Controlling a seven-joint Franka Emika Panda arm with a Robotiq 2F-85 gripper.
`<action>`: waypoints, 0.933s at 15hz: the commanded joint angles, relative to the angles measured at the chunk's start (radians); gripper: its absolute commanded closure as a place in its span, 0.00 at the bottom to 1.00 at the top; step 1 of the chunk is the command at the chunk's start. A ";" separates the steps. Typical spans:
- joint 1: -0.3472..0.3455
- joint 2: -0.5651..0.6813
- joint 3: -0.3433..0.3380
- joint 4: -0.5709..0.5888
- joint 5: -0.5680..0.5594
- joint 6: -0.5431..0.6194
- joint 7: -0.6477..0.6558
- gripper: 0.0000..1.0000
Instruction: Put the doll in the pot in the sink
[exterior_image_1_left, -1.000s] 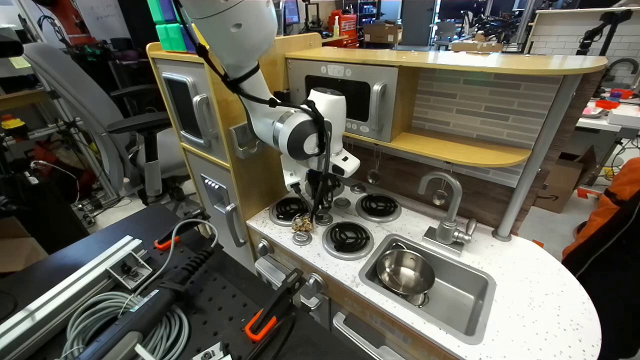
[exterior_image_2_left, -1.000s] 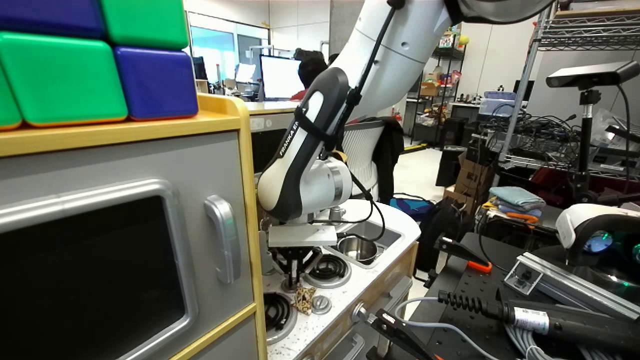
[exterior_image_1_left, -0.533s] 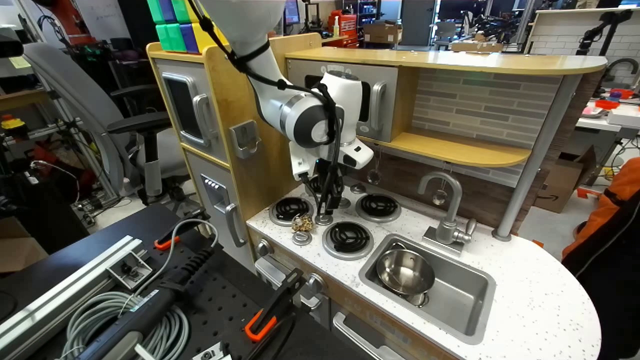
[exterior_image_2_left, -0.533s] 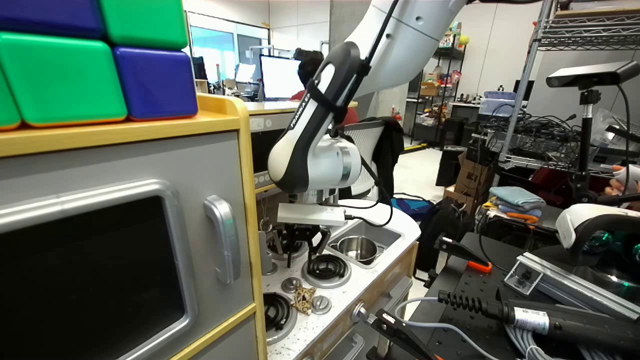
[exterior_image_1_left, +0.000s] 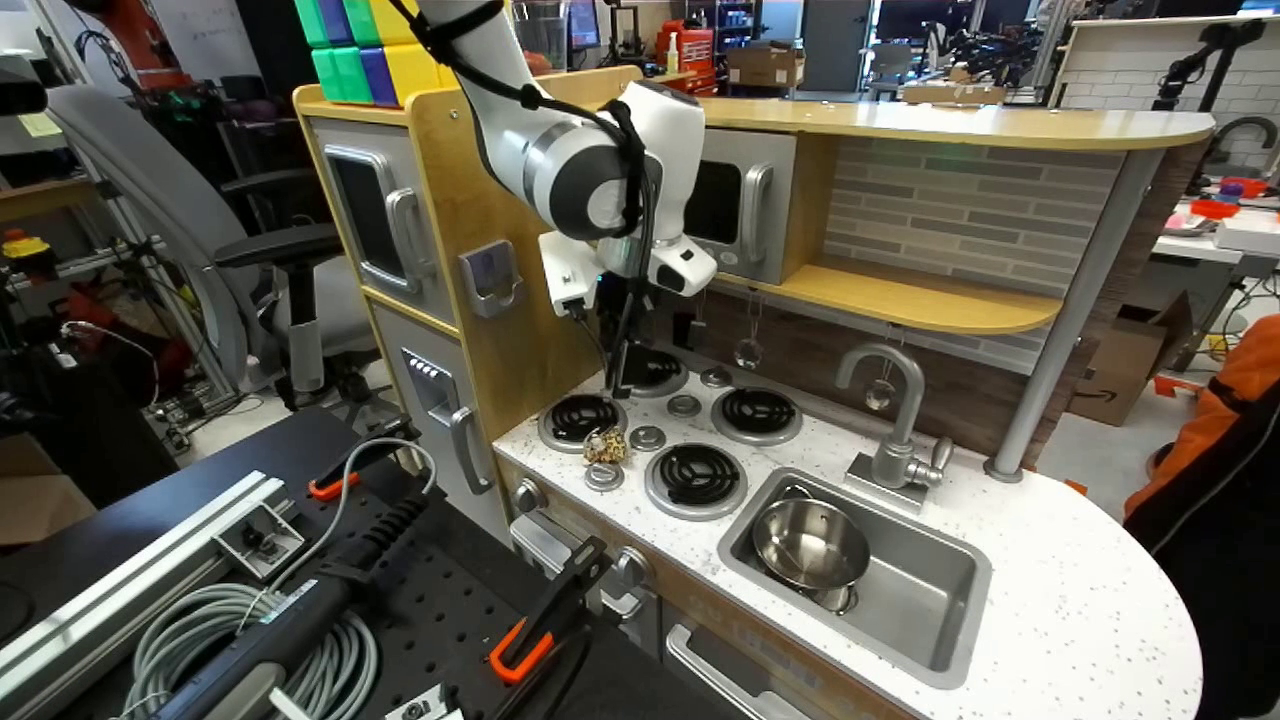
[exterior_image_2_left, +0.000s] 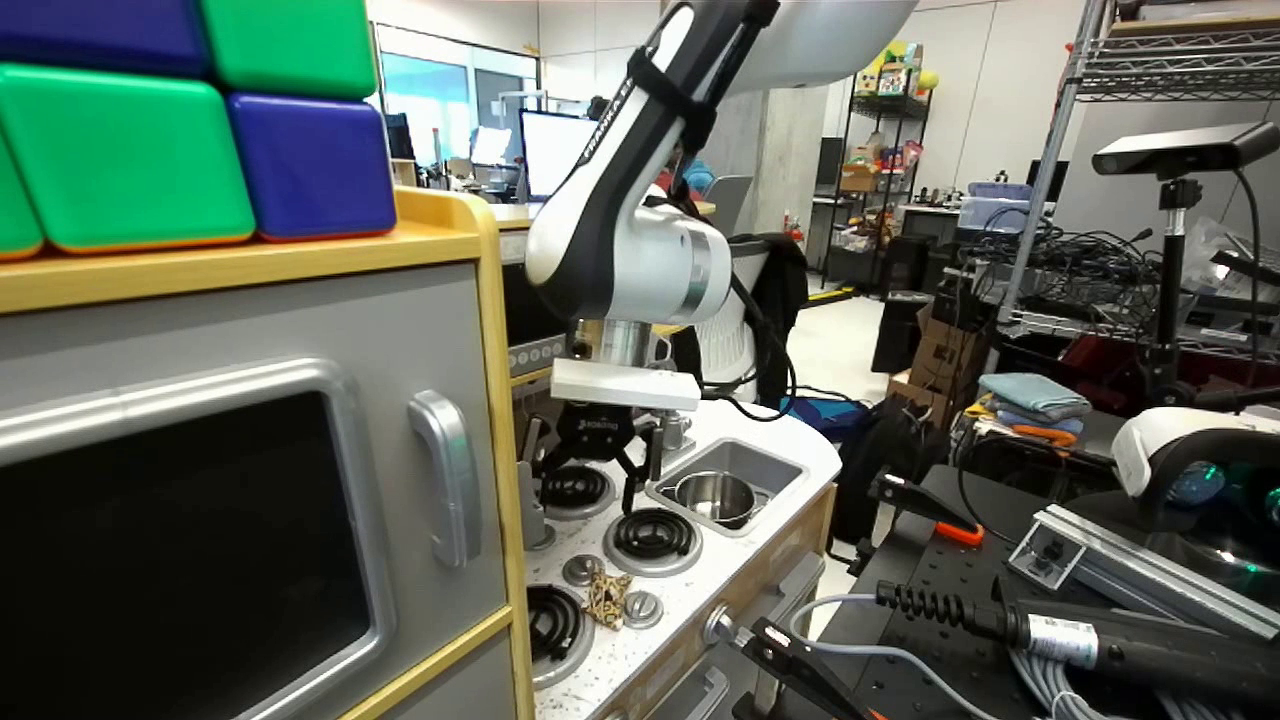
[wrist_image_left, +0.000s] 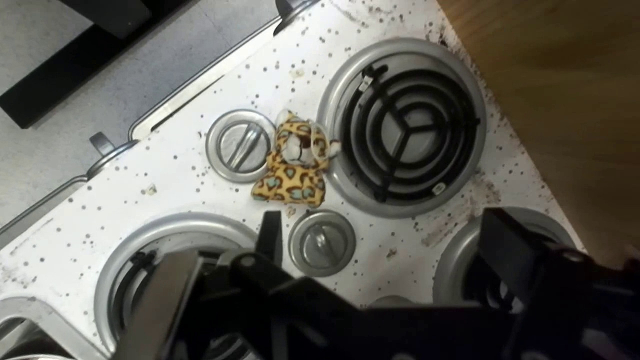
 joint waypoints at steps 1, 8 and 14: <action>-0.008 0.017 0.014 0.022 0.041 -0.064 -0.013 0.00; 0.018 0.103 -0.031 0.058 0.030 -0.096 0.038 0.00; 0.065 0.236 -0.062 0.175 0.015 -0.077 0.108 0.00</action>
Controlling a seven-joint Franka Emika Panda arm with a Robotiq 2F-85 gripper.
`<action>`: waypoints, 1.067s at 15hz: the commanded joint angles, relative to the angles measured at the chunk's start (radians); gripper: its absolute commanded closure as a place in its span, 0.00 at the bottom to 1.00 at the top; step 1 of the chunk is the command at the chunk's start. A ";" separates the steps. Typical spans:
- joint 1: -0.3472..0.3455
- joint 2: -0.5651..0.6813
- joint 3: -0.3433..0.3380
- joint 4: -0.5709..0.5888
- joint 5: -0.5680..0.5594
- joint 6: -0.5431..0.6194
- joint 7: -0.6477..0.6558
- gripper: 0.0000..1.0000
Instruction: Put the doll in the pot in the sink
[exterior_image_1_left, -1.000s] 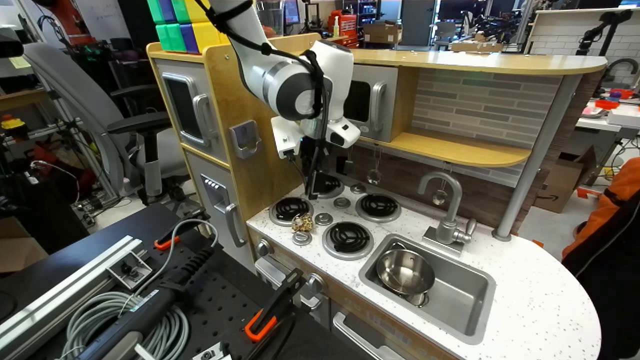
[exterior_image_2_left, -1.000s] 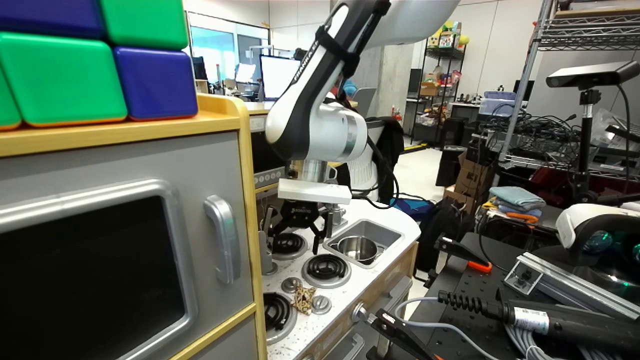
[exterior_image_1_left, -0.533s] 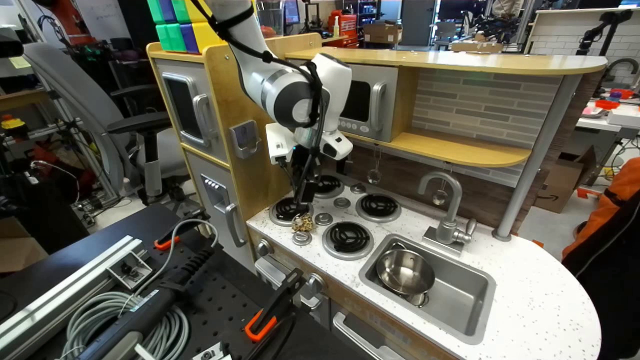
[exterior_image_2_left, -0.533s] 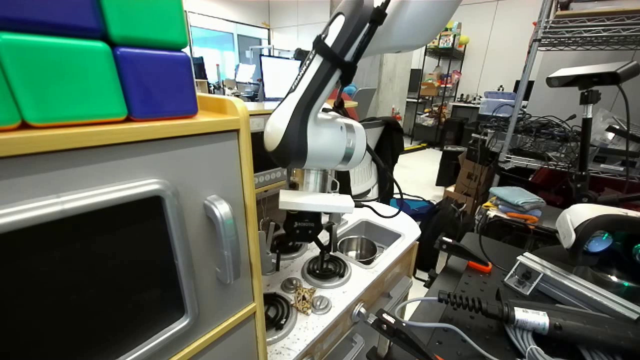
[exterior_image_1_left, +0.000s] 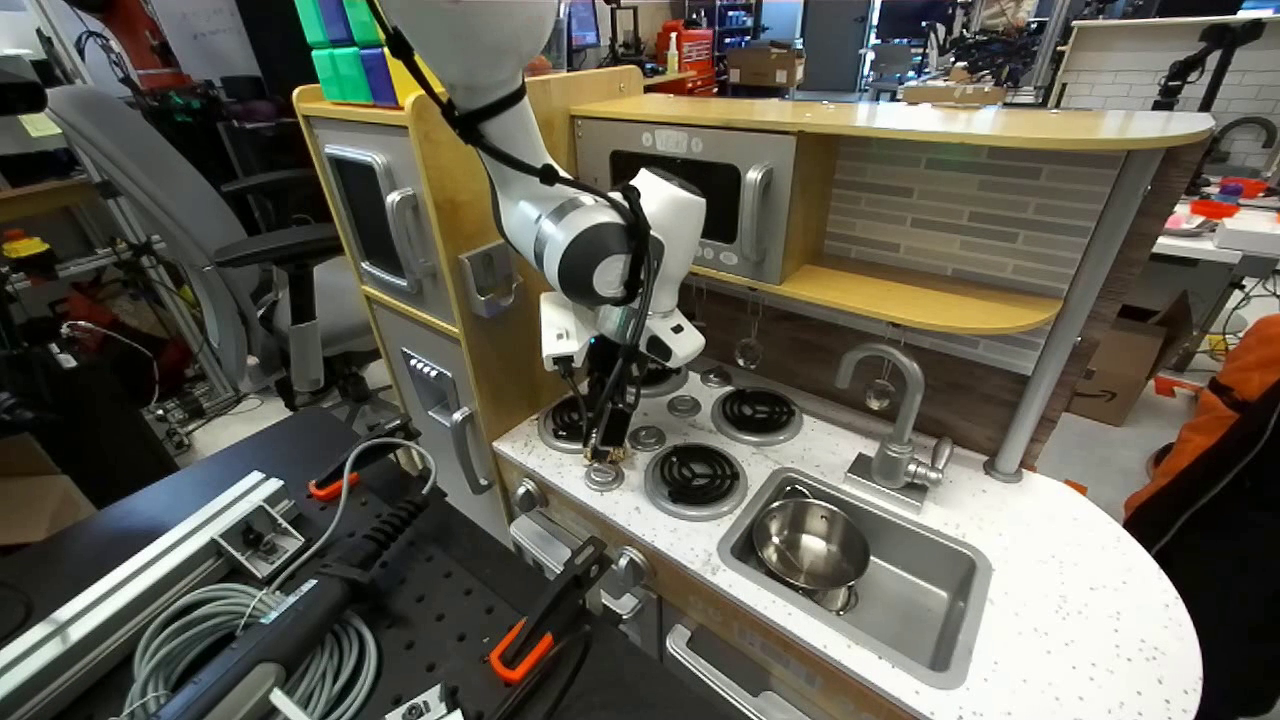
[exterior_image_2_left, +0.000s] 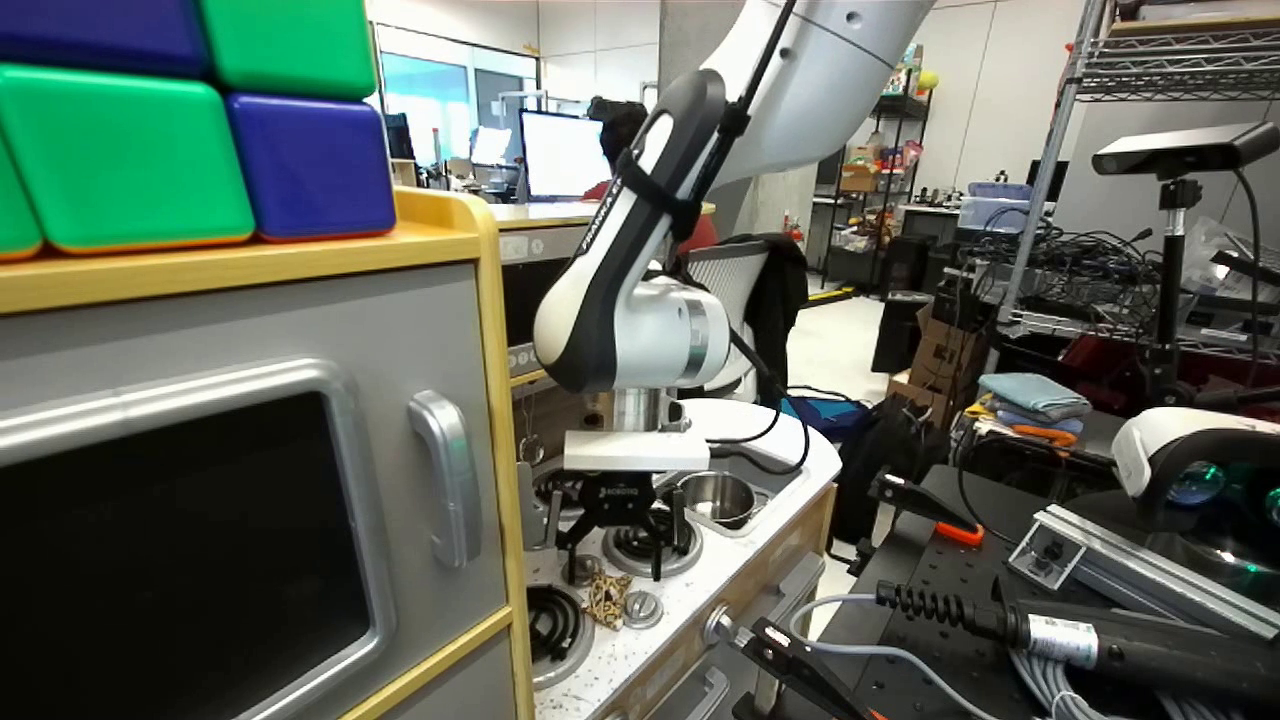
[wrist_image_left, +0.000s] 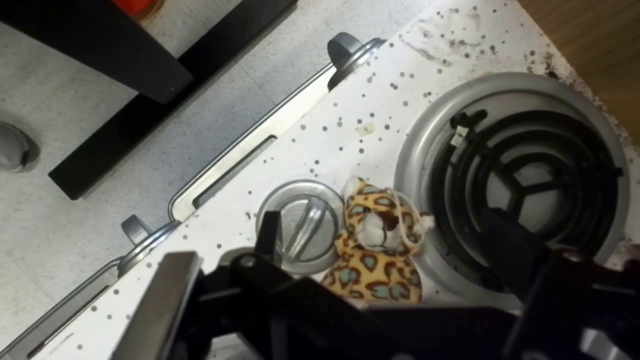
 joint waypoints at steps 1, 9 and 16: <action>0.052 0.093 -0.033 0.109 -0.004 0.013 0.054 0.00; 0.083 0.153 -0.056 0.197 -0.006 0.013 0.096 0.48; 0.046 0.108 -0.046 0.164 0.013 0.019 0.072 0.98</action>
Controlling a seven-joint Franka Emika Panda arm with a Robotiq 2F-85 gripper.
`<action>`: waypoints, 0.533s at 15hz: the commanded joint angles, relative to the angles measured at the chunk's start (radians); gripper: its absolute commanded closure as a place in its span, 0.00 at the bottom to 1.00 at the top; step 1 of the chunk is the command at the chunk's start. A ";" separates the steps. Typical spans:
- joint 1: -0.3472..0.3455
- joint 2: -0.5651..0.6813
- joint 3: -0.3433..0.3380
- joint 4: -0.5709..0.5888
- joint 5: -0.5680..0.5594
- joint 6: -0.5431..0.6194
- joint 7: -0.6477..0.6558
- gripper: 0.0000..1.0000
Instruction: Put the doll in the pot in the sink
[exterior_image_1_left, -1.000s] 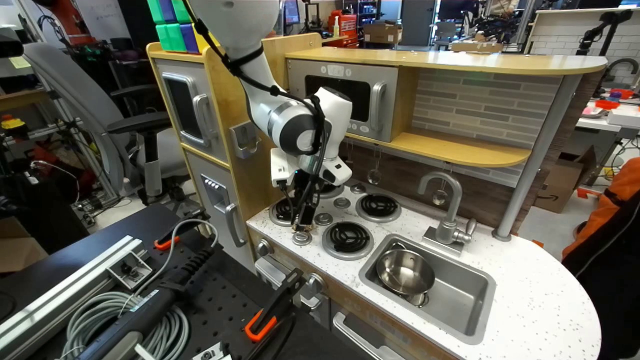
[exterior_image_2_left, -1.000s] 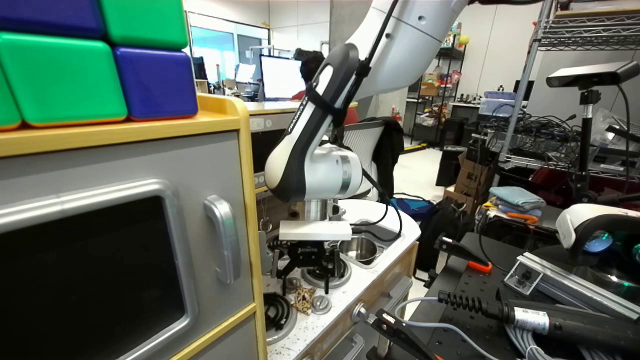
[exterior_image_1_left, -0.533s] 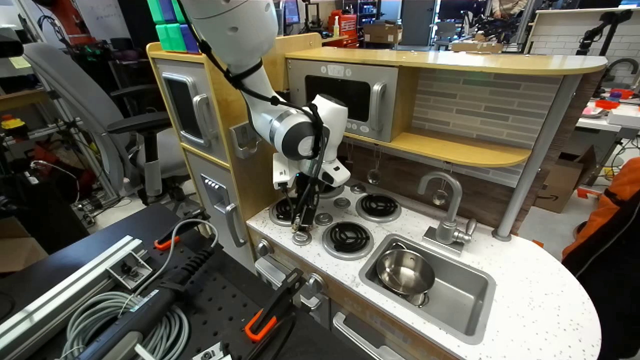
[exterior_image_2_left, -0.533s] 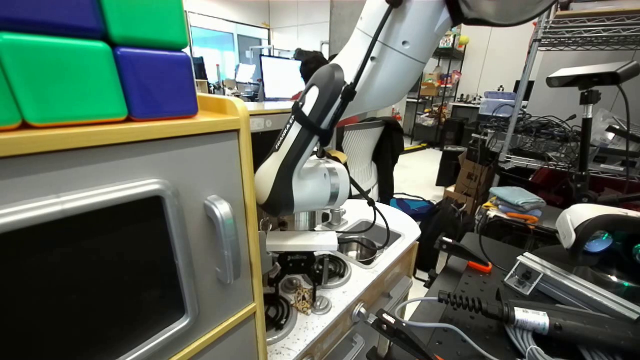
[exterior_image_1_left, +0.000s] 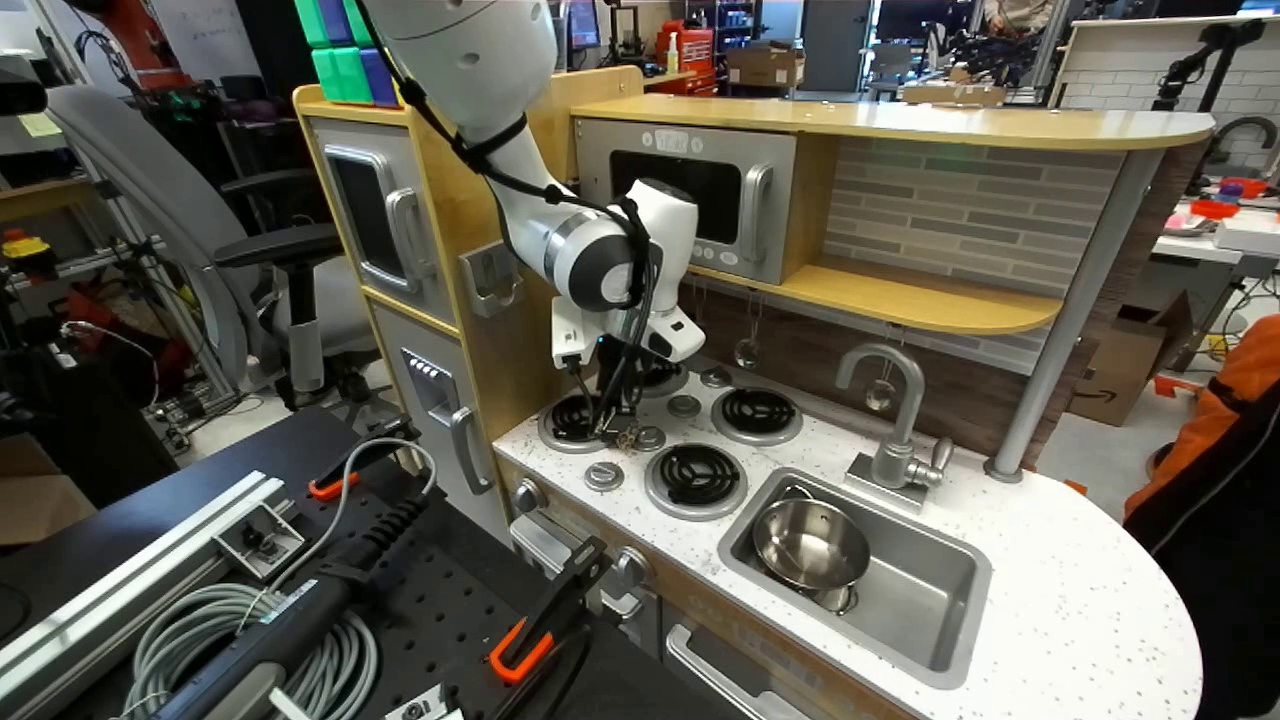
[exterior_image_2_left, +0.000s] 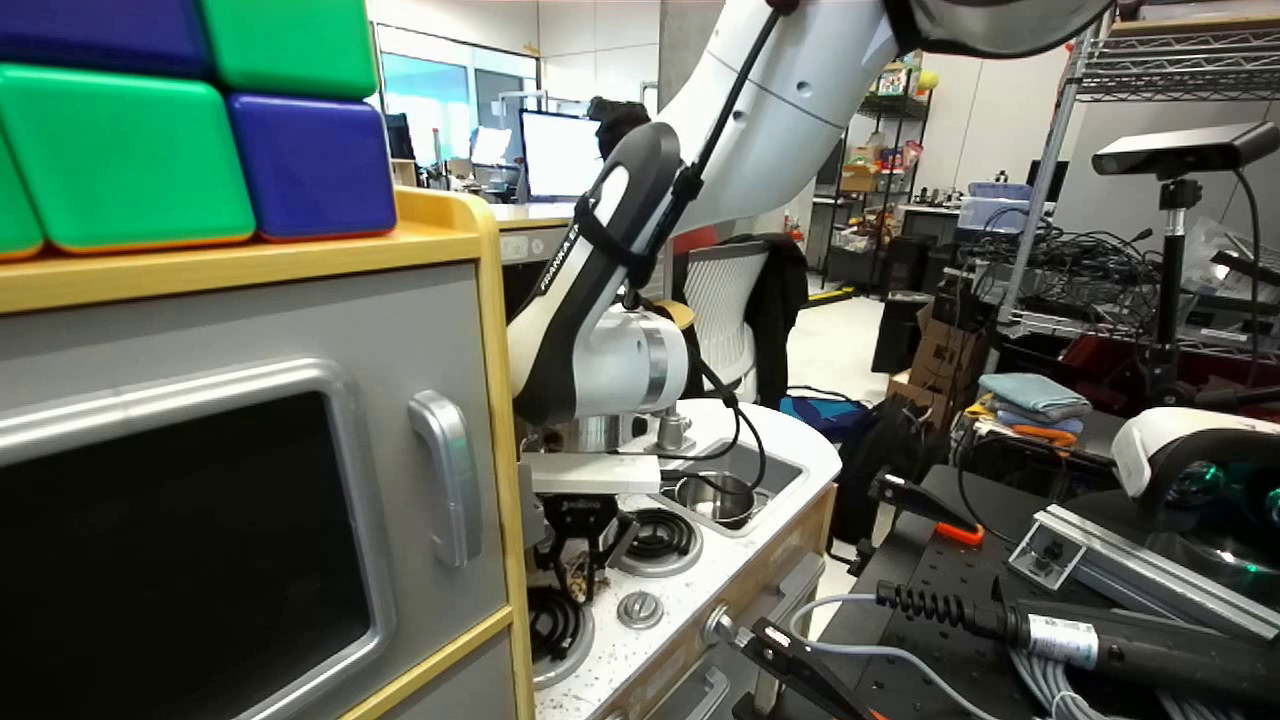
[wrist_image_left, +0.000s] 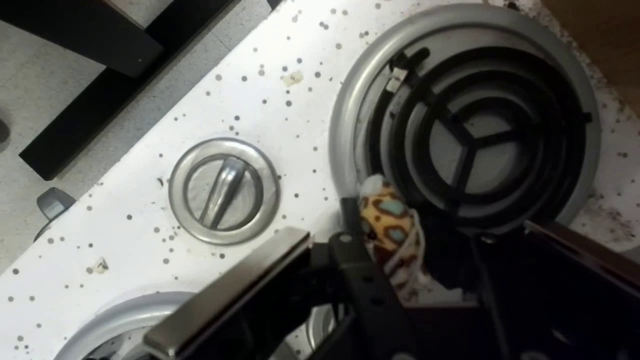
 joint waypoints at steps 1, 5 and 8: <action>-0.035 -0.024 -0.003 -0.023 0.019 0.020 -0.019 0.97; -0.089 -0.141 0.013 -0.144 0.042 0.081 -0.076 0.96; -0.133 -0.202 0.008 -0.204 0.068 0.222 -0.094 0.96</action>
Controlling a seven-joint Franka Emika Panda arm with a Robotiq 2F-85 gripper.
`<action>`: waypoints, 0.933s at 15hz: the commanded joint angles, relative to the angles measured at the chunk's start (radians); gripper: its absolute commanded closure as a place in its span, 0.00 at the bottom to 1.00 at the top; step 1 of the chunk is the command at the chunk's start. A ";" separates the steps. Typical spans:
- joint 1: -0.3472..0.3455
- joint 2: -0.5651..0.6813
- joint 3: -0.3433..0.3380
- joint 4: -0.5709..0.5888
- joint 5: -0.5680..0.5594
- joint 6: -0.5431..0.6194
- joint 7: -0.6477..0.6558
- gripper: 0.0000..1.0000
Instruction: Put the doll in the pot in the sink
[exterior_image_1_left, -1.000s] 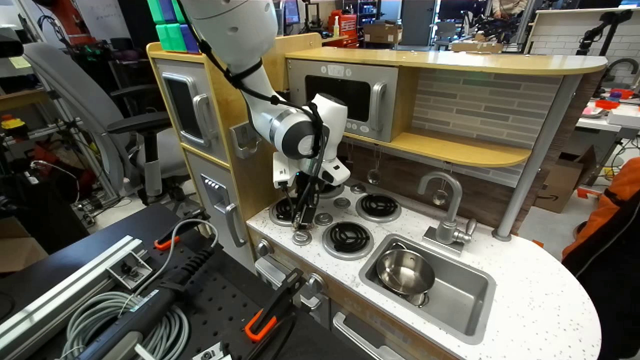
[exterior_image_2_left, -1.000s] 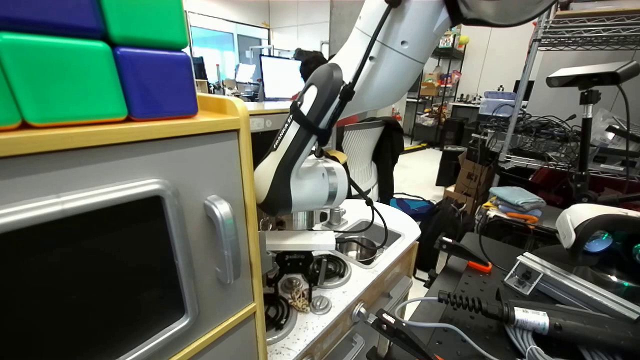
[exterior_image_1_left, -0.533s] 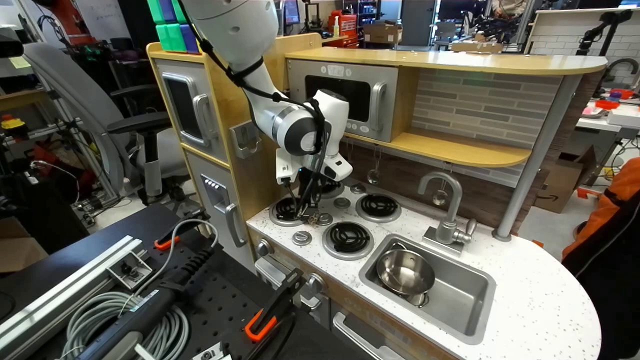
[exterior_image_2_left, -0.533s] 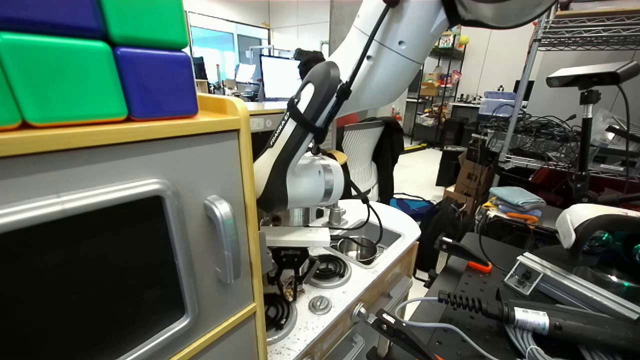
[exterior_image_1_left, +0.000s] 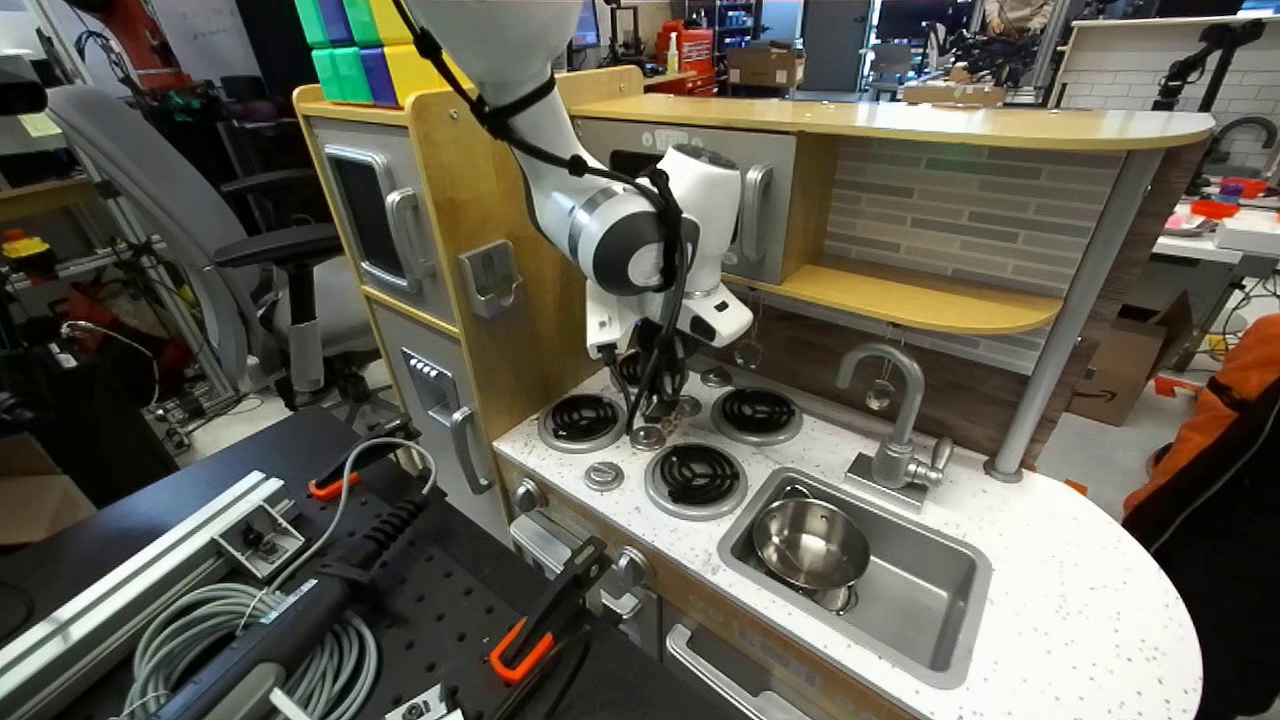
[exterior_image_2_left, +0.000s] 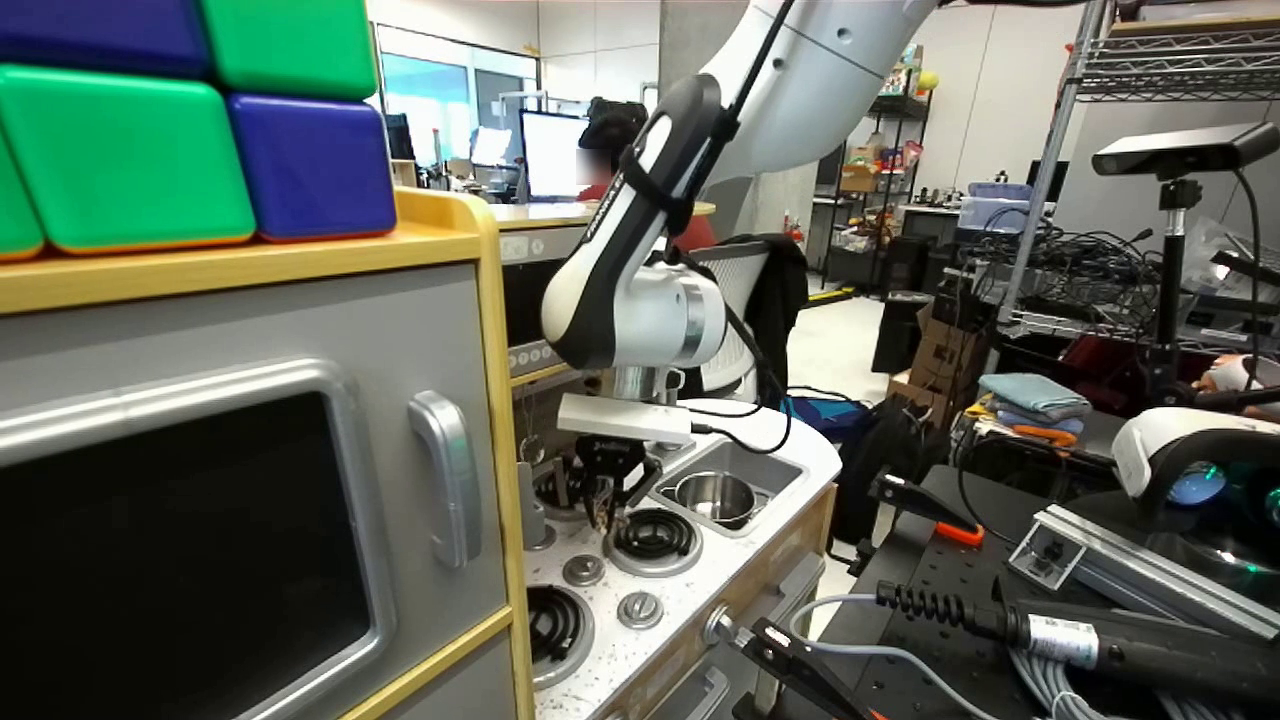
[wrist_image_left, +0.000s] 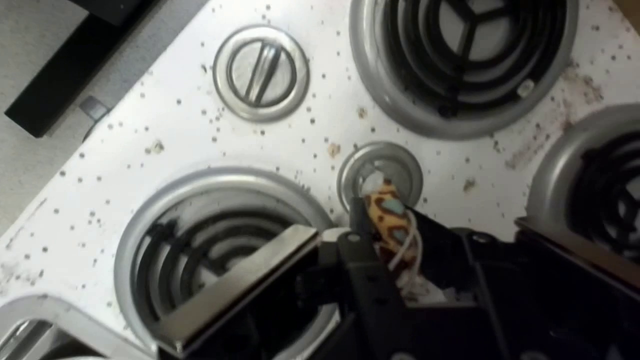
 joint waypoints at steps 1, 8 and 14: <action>-0.064 -0.101 0.008 -0.107 0.057 0.134 -0.047 0.96; -0.153 0.051 -0.084 0.140 0.093 0.038 0.107 0.96; -0.161 0.197 -0.148 0.322 0.044 -0.185 0.290 0.96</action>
